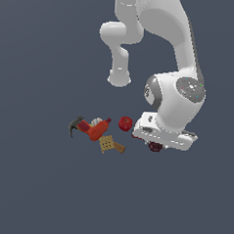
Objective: Pick up a designated object from a clutter of objects.
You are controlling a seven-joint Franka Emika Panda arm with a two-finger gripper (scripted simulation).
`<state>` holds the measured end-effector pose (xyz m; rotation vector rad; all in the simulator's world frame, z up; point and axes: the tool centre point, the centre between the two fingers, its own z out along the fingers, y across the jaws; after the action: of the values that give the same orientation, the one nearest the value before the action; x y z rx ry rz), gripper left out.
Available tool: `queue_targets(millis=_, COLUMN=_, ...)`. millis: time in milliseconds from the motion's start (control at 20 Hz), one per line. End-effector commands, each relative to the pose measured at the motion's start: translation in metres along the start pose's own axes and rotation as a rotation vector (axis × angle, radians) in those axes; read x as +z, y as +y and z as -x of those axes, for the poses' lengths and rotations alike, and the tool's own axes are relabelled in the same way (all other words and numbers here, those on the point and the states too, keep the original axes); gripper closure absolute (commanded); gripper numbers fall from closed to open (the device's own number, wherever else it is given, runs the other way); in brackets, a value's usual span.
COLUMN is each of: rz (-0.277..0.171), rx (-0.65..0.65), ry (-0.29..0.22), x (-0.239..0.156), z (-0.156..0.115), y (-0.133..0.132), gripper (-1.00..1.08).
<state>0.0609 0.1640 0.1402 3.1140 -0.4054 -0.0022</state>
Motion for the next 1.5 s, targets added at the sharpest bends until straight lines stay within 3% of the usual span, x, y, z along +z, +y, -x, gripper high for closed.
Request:
queue_targets(millis=0, rz=-0.001, rx=0.000, ry=0.001, x=-0.025, z=0.005, y=0.009, gripper=1.08)
queue_targets(millis=950, rz=-0.003, rx=0.000, ry=0.001, x=-0.226, z=0.048, y=0.078, gripper=1.08)
queue_targets(millis=1450, rz=-0.002, rx=0.000, ry=0.001, x=-0.292, z=0.059, y=0.099, gripper=1.08)
